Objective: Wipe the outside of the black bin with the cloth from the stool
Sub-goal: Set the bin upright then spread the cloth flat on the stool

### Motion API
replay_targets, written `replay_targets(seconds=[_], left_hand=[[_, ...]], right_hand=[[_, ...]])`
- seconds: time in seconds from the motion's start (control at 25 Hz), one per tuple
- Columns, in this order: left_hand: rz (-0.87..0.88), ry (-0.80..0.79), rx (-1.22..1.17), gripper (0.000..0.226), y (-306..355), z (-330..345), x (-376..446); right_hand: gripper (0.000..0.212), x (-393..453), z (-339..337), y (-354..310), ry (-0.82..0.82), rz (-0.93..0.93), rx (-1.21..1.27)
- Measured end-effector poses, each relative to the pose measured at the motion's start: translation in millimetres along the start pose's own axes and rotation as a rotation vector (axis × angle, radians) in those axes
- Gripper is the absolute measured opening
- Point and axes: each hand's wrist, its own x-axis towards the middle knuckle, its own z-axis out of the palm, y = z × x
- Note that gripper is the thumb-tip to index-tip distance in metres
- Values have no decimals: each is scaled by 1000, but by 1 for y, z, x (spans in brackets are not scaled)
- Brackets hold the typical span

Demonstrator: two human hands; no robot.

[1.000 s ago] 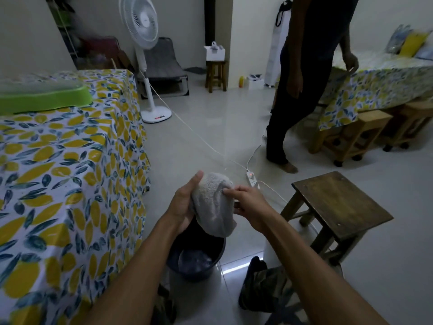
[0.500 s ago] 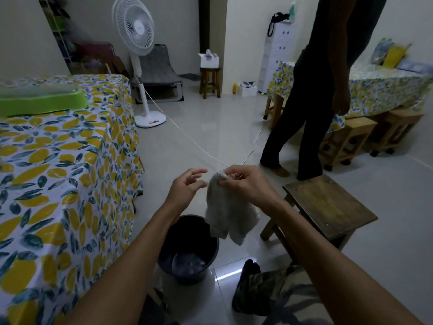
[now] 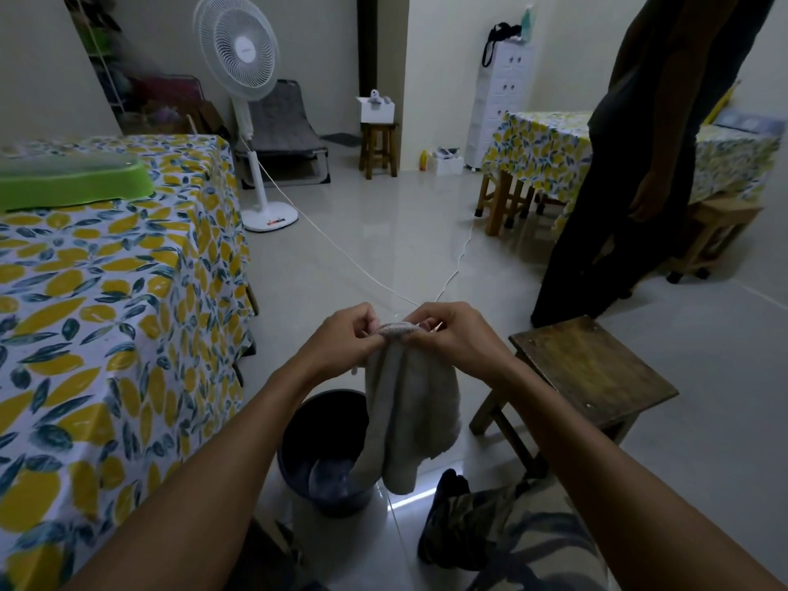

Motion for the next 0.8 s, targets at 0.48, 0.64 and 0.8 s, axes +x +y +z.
replay_targets(seconds=[0.48,0.64,0.8], left_hand=[[126,243,255,15,4,-11,5],[142,251,349,20,-2,-17,12],[84,255,406,23,-12,-22,20]], right_hand=[[16,-13,-8,73,-229,208,-341],[23,-17,-25,79,115,244,-331],[20,-21,-53,81,305,198,-257]])
